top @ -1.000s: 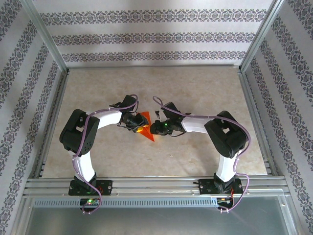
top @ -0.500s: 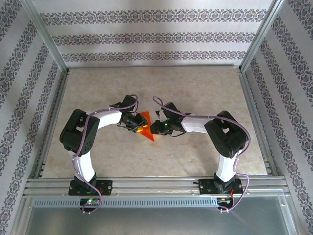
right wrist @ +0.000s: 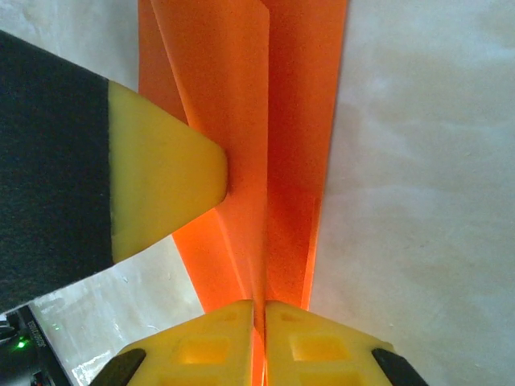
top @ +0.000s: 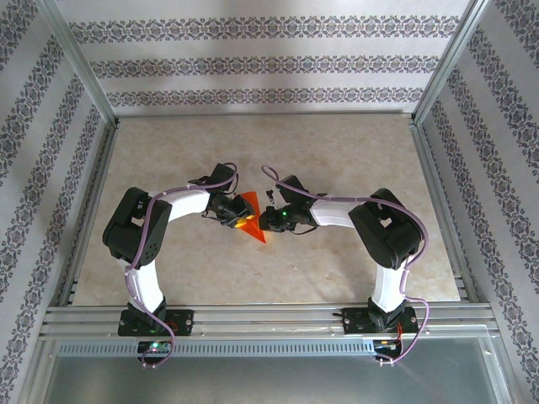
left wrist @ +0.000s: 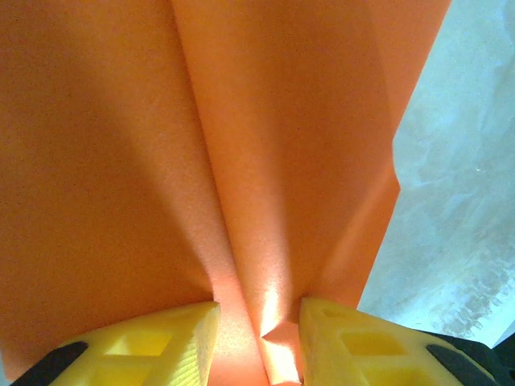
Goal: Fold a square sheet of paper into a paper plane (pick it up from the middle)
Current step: Fourth fold the wing at the center of the table.
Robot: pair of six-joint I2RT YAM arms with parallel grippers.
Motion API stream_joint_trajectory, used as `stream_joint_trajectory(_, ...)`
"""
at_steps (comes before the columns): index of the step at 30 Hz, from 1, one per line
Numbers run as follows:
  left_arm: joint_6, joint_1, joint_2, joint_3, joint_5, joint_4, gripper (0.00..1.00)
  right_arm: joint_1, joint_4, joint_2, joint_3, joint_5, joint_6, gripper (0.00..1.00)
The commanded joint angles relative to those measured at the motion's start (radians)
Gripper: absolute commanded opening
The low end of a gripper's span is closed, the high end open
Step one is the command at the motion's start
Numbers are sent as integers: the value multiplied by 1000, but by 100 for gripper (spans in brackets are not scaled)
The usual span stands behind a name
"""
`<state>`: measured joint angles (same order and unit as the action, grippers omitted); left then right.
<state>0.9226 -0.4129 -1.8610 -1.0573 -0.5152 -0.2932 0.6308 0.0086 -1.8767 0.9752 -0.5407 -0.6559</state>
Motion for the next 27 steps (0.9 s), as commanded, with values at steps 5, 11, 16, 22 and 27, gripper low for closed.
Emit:
stream_joint_trajectory(5,6,-11,-63,55,89,-71,34,14,-5,-12,20,-19,15,11)
stream_joint_trajectory(11,36,-7,33,82,51,26,36,12,-50,5,24,19,64,6)
stream_joint_trajectory(16,46,1,148,105,62,52,40,7,-102,41,39,42,144,5)
stream_joint_trajectory(22,62,21,177,183,85,65,36,11,-141,56,63,28,204,5)
stream_joint_trajectory(27,83,22,120,195,39,116,34,32,-161,47,72,32,228,12)
